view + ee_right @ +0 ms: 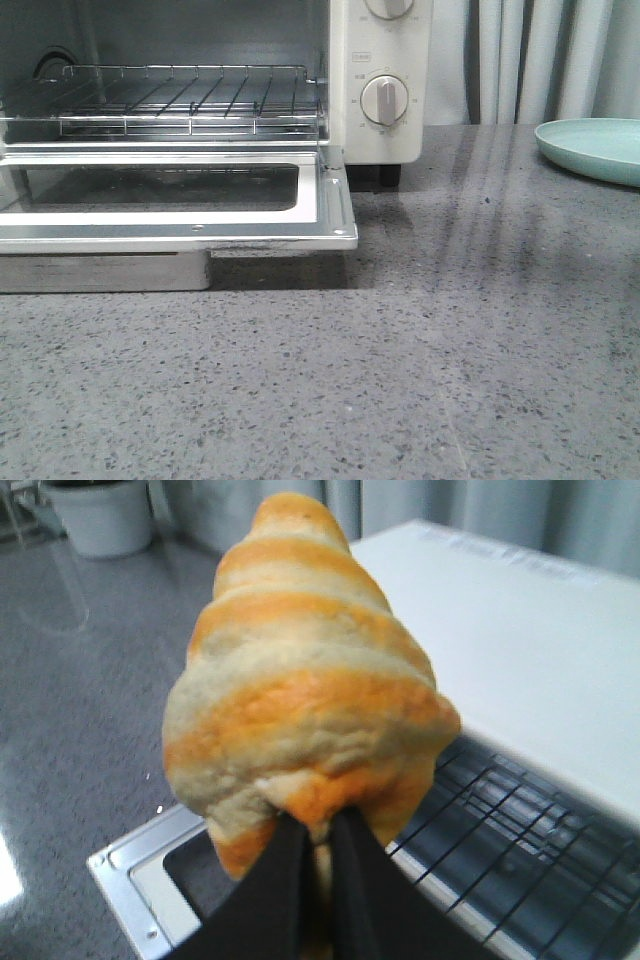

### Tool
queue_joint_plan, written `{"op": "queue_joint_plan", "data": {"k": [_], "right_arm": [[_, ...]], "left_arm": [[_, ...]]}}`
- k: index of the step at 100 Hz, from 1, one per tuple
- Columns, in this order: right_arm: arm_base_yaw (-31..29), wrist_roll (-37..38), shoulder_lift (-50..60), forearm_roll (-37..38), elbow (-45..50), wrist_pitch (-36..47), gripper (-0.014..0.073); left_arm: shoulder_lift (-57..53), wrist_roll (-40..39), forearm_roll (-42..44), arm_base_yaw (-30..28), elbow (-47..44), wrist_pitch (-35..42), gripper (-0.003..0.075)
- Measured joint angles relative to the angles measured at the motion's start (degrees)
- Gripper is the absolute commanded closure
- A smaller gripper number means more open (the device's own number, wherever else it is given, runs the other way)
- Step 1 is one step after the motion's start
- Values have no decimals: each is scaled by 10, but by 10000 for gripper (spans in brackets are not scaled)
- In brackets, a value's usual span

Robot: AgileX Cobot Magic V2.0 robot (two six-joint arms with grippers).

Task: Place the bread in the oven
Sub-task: 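Carry the croissant with the right gripper into the oven over the rack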

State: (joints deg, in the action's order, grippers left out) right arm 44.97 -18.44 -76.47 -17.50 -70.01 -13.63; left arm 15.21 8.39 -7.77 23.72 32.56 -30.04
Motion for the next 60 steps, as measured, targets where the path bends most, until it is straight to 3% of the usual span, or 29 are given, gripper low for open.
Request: {"op": "queue_joint_plan", "data": {"k": [29, 60], "right_arm": [[5, -3, -134, 0, -29, 5, 662], [-29, -3, -225, 0, -95, 12, 662]], "left_arm": [[0, 0, 1, 0, 0, -7, 741], [0, 0, 2, 0, 0, -24, 741]]}}
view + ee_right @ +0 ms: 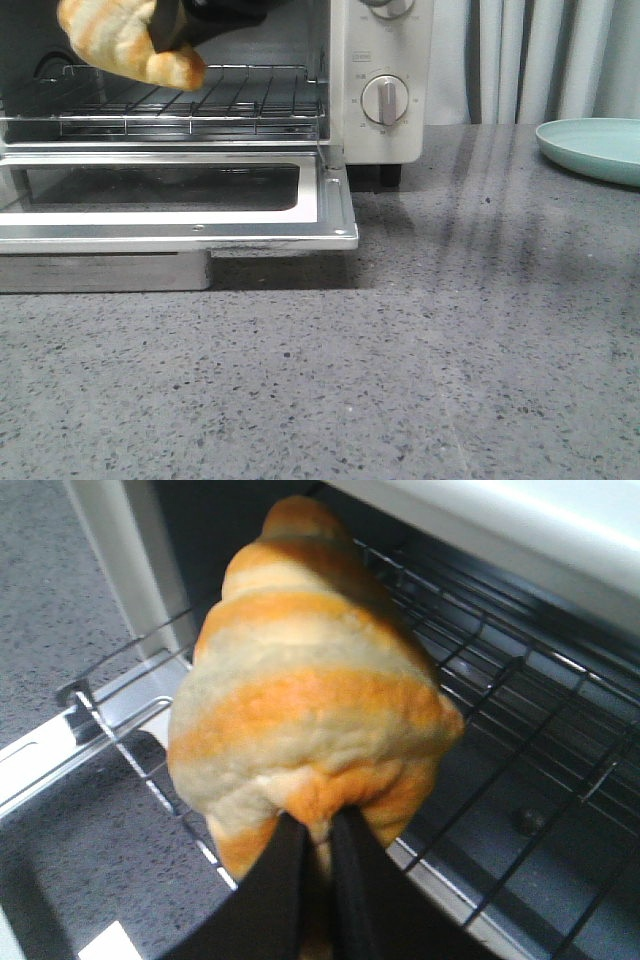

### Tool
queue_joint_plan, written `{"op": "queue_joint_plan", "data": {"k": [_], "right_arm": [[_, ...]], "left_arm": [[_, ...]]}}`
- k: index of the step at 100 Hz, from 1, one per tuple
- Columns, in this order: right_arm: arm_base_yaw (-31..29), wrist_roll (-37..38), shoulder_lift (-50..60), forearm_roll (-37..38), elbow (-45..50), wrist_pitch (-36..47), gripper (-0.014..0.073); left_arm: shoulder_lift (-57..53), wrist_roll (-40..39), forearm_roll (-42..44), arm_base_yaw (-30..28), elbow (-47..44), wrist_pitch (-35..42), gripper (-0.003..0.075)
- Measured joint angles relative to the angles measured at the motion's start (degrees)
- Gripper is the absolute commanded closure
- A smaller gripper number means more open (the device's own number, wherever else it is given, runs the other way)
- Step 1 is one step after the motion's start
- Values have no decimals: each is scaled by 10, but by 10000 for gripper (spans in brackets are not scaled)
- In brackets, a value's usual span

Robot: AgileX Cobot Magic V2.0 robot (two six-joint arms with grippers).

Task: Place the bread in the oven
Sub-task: 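Carry the croissant with the right gripper into the oven over the rack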

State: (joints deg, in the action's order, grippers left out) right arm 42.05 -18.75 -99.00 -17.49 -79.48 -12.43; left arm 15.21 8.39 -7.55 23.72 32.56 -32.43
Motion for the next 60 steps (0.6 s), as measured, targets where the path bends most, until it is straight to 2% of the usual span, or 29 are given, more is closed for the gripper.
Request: {"op": "queue_joint_plan", "data": {"k": [23, 31, 40, 51, 60], "right_arm": [[-20, 0, -29, -6, -12, 5, 658], [-24, 0, -30, -18, -11, 11, 618], [-24, 0, -30, -40, -11, 28, 479], [-24, 0, -31, -58, -11, 43, 210], [-24, 0, -33, -60, -11, 46, 88]], "left_arm": [[0, 0, 0, 0, 0, 0, 741], [0, 0, 0, 0, 0, 0, 741], [0, 0, 0, 0, 0, -1, 742], [0, 0, 0, 0, 0, -1, 741], [0, 0, 0, 0, 0, -1, 741]]}}
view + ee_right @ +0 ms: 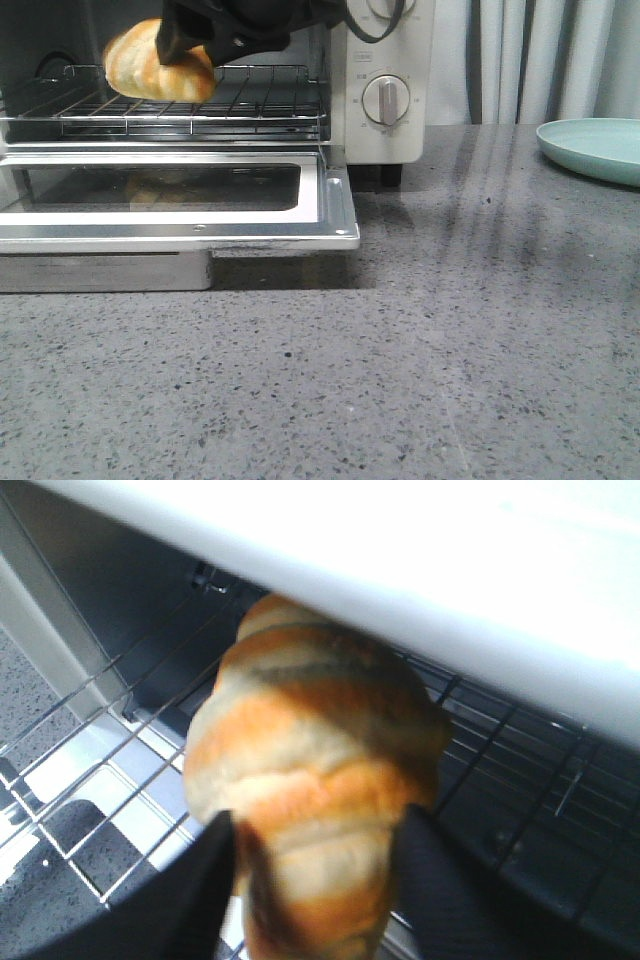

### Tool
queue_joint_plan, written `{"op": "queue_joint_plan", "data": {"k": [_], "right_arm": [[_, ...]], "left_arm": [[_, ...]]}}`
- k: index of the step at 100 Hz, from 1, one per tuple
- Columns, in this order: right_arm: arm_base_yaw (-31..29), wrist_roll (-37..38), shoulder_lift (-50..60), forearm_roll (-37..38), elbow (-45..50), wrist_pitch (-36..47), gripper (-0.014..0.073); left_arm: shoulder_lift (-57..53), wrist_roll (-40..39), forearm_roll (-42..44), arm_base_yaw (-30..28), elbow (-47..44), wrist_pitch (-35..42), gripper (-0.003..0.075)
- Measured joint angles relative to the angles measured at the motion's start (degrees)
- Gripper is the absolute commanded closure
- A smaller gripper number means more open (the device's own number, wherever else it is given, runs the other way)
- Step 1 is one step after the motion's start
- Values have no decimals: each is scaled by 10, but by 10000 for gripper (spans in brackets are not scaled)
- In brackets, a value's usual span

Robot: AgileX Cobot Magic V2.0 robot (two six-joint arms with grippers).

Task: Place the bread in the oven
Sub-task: 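Carry the croissant with the right gripper into the oven over the rack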

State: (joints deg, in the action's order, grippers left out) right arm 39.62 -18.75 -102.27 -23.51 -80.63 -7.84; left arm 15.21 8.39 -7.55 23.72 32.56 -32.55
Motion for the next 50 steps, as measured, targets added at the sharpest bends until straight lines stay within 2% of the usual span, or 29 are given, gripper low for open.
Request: {"op": "queue_joint_plan", "data": {"k": [34, 41, 50], "right_arm": [[5, 0, 13, 0, 0, -5, 85], [10, 0, 26, 0, 0, -20, 161], [21, 0, 48, 0, 0, -55, 342]], "left_arm": [[0, 0, 0, 0, 0, 0, 741], [0, 0, 0, 0, 0, 0, 741], [0, 0, 2, 0, 0, 0, 742]]}}
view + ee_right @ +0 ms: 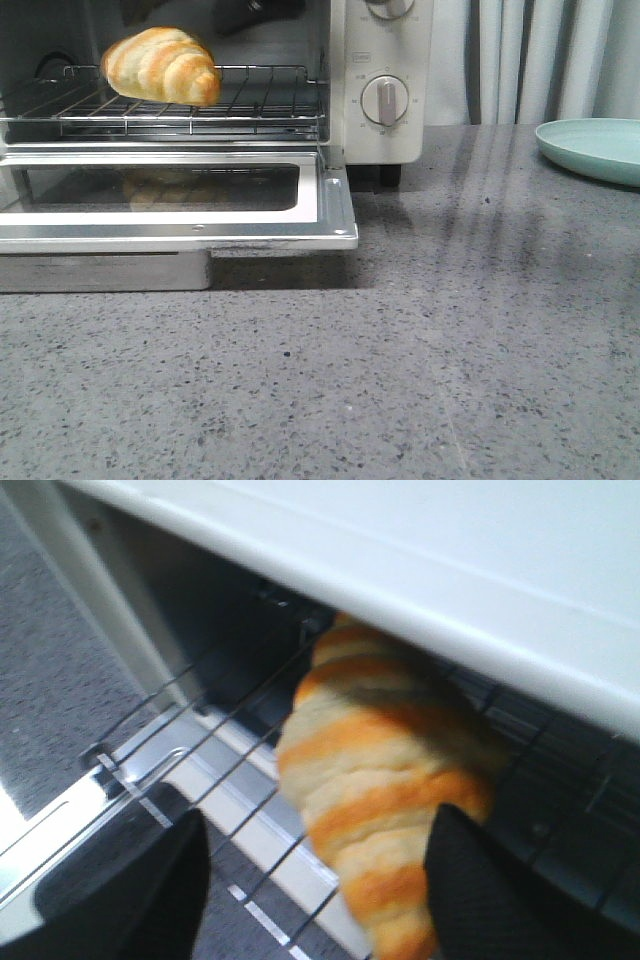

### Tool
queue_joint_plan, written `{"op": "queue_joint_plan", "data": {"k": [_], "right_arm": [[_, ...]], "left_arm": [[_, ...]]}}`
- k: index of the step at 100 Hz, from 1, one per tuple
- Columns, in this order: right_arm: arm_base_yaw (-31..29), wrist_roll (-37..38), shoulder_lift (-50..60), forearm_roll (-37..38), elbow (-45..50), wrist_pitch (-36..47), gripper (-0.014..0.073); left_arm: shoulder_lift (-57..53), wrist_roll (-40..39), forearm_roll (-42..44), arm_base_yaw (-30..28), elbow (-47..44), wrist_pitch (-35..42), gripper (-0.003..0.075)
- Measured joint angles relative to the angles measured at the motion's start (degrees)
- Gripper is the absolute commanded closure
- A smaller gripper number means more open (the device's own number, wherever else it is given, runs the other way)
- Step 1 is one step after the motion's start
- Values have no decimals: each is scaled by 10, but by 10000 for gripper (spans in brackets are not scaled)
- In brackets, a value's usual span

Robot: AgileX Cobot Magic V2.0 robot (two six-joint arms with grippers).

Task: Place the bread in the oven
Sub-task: 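Carry the croissant with the right gripper into the oven over the rack, then release the croissant onto the rack and withdraw the right gripper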

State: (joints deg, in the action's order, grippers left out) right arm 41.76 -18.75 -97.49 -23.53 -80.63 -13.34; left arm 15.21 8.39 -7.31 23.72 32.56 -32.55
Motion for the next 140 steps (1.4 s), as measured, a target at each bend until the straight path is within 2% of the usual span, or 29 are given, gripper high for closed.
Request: {"op": "queue_joint_plan", "data": {"k": [5, 12, 24, 43, 59, 76, 86, 105, 140], "right_arm": [[8, 0, 13, 0, 0, -25, 452], [19, 0, 34, 0, 5, -54, 555], [34, 0, 99, 1, 55, -67, 641], [34, 0, 294, 56, 225, -1, 643], [-7, 0, 503, 103, 365, 15, 643], [-86, 0, 708, 143, 461, -26, 643], [-131, 0, 788, 160, 496, -71, 643], [-186, 0, 838, 166, 522, -135, 643], [-191, 0, 838, 168, 522, -135, 643]], "left_arm": [[0, 0, 2, 0, 0, -1, 742], [-1, 0, 9, 0, 0, -1, 742], [-20, 0, 28, 0, 0, 12, 742], [-75, 0, 103, 0, -4, 15, 742], [-89, 0, 122, 0, -32, -4, 742], [-89, 0, 111, 0, -63, 19, 742], [-89, 0, 109, 0, -75, 44, 742], [-89, 0, 106, 0, -79, 54, 741], [-89, 0, 84, 0, -79, 57, 741]]}}
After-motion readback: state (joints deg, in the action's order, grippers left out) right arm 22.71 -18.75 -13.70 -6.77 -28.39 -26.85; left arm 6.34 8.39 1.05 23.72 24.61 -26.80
